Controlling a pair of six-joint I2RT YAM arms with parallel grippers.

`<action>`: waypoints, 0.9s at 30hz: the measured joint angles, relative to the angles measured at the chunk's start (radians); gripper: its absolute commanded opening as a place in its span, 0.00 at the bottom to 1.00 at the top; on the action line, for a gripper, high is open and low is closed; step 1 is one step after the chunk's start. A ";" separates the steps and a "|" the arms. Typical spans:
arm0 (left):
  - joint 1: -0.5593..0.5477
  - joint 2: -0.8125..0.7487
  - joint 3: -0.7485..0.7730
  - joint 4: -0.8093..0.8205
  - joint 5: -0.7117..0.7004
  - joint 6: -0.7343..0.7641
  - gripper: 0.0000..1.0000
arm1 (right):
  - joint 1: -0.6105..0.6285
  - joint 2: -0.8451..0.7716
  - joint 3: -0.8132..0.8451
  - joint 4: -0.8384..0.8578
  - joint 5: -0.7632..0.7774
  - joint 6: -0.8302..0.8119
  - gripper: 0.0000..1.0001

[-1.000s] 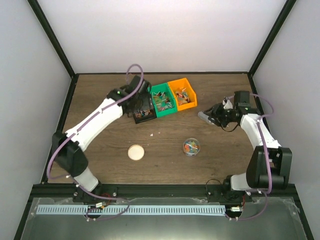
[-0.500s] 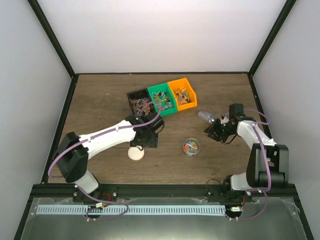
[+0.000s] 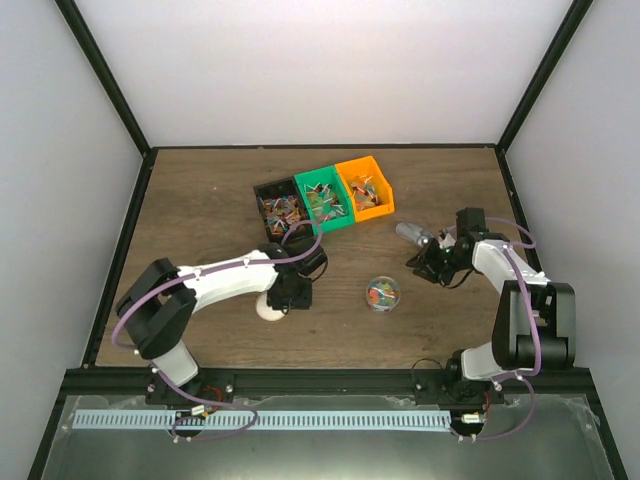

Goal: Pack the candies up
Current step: Pick up the bottle lid at the center of the board.

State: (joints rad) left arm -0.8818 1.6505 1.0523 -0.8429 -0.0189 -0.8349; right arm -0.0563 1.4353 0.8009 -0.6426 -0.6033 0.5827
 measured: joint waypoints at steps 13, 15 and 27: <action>-0.010 0.099 0.053 0.008 -0.021 -0.001 0.55 | 0.000 0.000 -0.080 0.008 0.002 -0.012 0.29; -0.009 0.098 0.087 -0.002 -0.026 0.002 0.57 | 0.000 0.000 -0.080 0.009 0.002 -0.014 0.29; 0.007 0.011 0.121 -0.089 -0.136 -0.055 0.61 | 0.000 0.050 -0.080 0.040 0.001 -0.021 0.29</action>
State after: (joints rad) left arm -0.8745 1.6619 1.1732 -0.9314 -0.1547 -0.8902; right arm -0.0563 1.4853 0.7208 -0.6029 -0.6025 0.5613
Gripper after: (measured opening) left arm 0.609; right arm 0.287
